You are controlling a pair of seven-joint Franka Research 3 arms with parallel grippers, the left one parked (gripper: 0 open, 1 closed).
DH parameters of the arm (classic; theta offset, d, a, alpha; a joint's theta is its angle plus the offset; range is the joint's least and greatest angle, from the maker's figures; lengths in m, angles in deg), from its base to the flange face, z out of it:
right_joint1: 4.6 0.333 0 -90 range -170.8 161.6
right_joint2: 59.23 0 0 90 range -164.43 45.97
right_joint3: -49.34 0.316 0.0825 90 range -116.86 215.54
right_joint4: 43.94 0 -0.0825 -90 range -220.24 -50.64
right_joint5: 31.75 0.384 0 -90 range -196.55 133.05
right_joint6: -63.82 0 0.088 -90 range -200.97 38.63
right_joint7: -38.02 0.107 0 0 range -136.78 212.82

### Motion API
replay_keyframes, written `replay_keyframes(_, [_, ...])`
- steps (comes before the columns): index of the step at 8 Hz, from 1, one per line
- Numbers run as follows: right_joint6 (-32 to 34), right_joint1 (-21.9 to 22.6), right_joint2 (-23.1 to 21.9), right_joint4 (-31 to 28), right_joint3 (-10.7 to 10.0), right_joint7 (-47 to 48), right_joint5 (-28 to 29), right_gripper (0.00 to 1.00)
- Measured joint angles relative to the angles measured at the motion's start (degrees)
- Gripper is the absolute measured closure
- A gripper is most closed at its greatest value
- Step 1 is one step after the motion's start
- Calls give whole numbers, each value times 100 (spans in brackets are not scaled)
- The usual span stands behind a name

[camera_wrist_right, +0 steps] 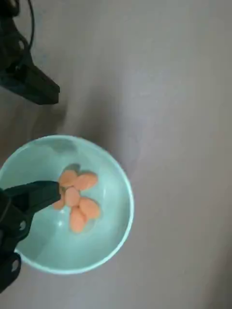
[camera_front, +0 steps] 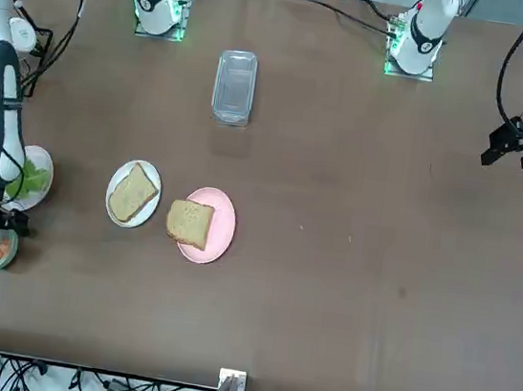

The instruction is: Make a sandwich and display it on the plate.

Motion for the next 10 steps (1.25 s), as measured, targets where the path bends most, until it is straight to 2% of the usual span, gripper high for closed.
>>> replay_keyframes(1, [-15,38,85,69,1,-50,0,15])
replay_keyframes(4, [-18,72,269,231,-7,-84,-13,76])
replay_keyframes(5, [-38,67,257,292,-32,-90,-65,92])
replay_keyframes(8, [62,63,230,381,-19,-107,-64,93])
replay_keyframes(10, [645,69,46,580,155,-92,43,93])
